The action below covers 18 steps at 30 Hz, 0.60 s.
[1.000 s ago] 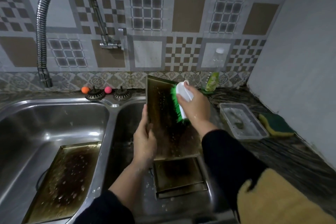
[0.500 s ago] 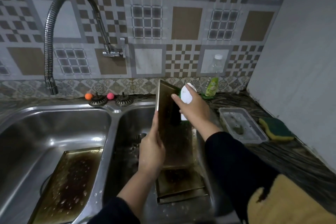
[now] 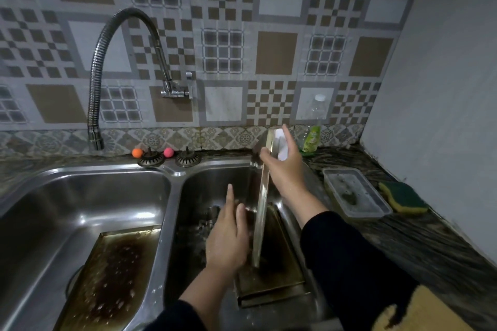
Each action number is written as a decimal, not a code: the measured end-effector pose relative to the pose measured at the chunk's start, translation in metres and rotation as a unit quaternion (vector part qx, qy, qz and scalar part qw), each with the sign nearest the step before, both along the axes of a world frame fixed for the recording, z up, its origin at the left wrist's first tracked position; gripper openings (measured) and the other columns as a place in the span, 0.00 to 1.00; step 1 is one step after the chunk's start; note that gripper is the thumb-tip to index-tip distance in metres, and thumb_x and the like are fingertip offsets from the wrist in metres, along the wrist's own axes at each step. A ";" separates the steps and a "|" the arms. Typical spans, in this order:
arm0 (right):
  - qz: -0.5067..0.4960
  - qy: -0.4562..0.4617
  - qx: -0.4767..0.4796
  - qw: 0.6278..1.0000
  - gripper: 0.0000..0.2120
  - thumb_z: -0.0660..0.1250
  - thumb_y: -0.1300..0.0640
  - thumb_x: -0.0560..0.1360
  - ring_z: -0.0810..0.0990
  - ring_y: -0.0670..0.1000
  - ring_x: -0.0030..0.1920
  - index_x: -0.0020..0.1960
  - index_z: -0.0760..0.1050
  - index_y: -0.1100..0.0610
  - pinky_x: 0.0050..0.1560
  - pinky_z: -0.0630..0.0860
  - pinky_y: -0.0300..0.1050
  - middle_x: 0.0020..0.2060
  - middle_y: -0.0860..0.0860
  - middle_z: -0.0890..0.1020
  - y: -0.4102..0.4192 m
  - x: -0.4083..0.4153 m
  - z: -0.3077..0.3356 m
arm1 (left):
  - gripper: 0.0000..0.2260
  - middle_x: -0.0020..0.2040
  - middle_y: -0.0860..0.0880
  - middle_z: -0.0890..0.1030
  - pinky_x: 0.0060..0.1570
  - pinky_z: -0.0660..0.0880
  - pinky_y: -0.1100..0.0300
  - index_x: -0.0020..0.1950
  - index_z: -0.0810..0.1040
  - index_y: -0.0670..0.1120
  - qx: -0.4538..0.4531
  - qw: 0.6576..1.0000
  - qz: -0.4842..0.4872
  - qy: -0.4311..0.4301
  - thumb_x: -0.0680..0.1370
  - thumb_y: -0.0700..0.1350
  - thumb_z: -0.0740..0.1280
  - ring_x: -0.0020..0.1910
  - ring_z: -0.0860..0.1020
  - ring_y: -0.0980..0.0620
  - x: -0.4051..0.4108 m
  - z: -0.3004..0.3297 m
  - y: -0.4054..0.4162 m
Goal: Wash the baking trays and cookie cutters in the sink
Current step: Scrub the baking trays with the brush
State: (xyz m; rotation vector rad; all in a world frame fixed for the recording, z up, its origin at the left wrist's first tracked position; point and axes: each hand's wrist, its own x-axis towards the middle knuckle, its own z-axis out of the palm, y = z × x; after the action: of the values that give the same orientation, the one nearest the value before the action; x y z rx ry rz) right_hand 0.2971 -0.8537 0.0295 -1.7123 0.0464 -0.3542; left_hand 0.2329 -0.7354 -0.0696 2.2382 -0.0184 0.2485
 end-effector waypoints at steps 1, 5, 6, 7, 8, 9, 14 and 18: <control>0.003 -0.004 0.028 1.000 0.34 0.67 0.58 0.76 0.69 0.41 0.63 0.76 0.56 0.44 0.47 0.69 0.24 0.74 0.45 0.61 -0.002 -0.001 0.001 | 0.26 0.76 0.52 0.61 0.63 0.71 0.48 0.75 0.39 0.66 -0.028 0.999 -0.002 0.027 0.79 0.64 0.45 0.70 0.68 0.49 0.006 -0.003 0.007; 0.003 0.011 0.125 0.992 0.33 0.67 0.57 0.75 0.65 0.51 0.72 0.75 0.57 0.44 0.68 0.67 0.48 0.75 0.48 0.63 -0.006 -0.007 0.001 | 0.32 0.77 0.47 0.60 0.70 0.62 0.46 0.74 0.36 0.66 -0.168 0.978 0.000 0.123 0.76 0.67 0.52 0.73 0.63 0.44 0.015 -0.010 0.027; -0.002 0.016 0.144 0.989 0.32 0.67 0.57 0.75 0.67 0.51 0.71 0.75 0.59 0.45 0.68 0.67 0.50 0.74 0.49 0.64 -0.007 -0.008 -0.001 | 0.33 0.76 0.47 0.63 0.70 0.61 0.47 0.74 0.38 0.66 -0.221 0.966 -0.003 0.132 0.76 0.66 0.54 0.73 0.64 0.44 0.015 -0.010 0.028; -0.008 0.020 0.153 0.988 0.32 0.67 0.57 0.75 0.67 0.51 0.71 0.75 0.60 0.46 0.68 0.68 0.51 0.74 0.50 0.65 -0.007 -0.009 -0.003 | 0.34 0.75 0.47 0.65 0.70 0.63 0.48 0.75 0.40 0.66 -0.264 0.955 -0.008 0.133 0.75 0.65 0.57 0.72 0.66 0.45 0.014 -0.010 0.028; -0.012 0.025 0.154 0.988 0.31 0.67 0.58 0.75 0.67 0.51 0.71 0.75 0.60 0.47 0.68 0.68 0.50 0.74 0.49 0.65 -0.008 -0.011 -0.004 | 0.36 0.74 0.48 0.66 0.70 0.65 0.48 0.75 0.42 0.67 -0.291 0.949 -0.013 0.120 0.74 0.65 0.60 0.70 0.68 0.47 0.013 -0.010 0.027; -0.014 0.030 0.148 0.989 0.30 0.66 0.58 0.76 0.66 0.51 0.71 0.75 0.60 0.48 0.67 0.68 0.48 0.74 0.49 0.65 -0.010 -0.012 -0.006 | 0.36 0.73 0.49 0.68 0.68 0.67 0.48 0.75 0.45 0.67 -0.306 0.947 -0.012 0.100 0.73 0.64 0.62 0.68 0.69 0.49 0.011 -0.010 0.027; -0.083 0.060 -0.027 0.994 0.29 0.63 0.49 0.77 0.71 0.54 0.67 0.76 0.57 0.44 0.60 0.72 0.51 0.70 0.50 0.70 -0.028 -0.013 -0.012 | 0.32 0.71 0.54 0.70 0.64 0.73 0.52 0.76 0.59 0.61 -0.289 0.957 0.015 -0.013 0.73 0.58 0.67 0.65 0.73 0.54 0.016 -0.007 0.041; -0.162 0.107 -0.295 0.935 0.33 0.64 0.46 0.74 0.75 0.57 0.60 0.76 0.55 0.40 0.50 0.71 0.46 0.65 0.52 0.75 -0.043 -0.015 -0.016 | 0.29 0.65 0.63 0.69 0.54 0.66 0.78 0.76 0.61 0.56 -0.245 0.966 0.043 -0.068 0.77 0.52 0.67 0.63 0.70 0.65 0.025 0.002 0.050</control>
State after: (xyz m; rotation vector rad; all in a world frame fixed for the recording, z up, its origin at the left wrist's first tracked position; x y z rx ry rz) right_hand 0.2818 -0.8971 0.0135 -2.3442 0.4233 -0.4528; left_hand 0.2579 -0.6858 -0.0675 1.7292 0.0611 0.4057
